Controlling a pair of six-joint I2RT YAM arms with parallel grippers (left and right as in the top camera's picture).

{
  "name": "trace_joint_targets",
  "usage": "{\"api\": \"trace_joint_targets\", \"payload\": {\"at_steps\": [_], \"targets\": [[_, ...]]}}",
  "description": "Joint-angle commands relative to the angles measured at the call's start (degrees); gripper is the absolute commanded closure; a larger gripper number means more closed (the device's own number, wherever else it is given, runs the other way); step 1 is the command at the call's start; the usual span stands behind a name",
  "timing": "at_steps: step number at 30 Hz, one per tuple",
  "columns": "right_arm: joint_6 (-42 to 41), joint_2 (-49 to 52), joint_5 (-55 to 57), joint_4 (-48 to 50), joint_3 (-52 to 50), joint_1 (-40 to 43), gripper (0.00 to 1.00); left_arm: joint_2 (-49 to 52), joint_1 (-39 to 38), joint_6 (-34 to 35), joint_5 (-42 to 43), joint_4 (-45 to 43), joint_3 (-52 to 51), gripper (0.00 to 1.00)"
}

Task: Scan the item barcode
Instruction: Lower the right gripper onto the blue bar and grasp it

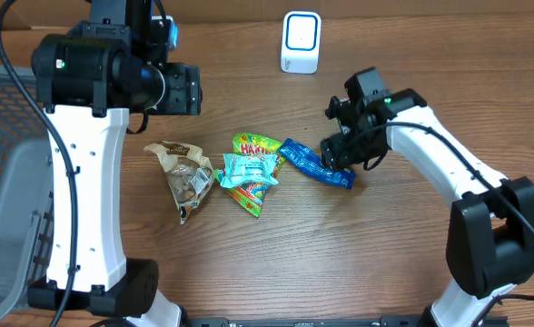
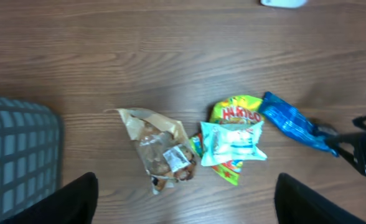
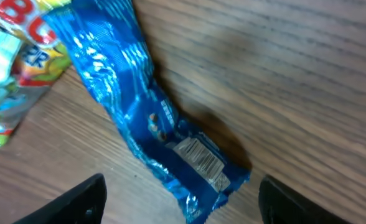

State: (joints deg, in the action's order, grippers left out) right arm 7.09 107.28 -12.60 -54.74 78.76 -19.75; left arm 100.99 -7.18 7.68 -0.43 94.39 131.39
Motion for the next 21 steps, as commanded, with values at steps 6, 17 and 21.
{"api": "trace_joint_targets", "payload": {"at_steps": [6,17,21], "targets": [[0.48,-0.31,-4.02,4.42,-4.31,0.13,0.21,-1.05,6.64,5.38,-2.84,-2.27,0.02,0.07],[-1.05,-0.31,-5.51,5.22,-6.08,0.13,0.21,-1.03,10.95,5.42,2.95,-2.05,0.0,0.0],[-1.07,-0.31,-5.51,5.35,-6.08,0.13,0.21,-1.03,10.91,5.44,2.99,-2.1,0.0,0.0]]}}
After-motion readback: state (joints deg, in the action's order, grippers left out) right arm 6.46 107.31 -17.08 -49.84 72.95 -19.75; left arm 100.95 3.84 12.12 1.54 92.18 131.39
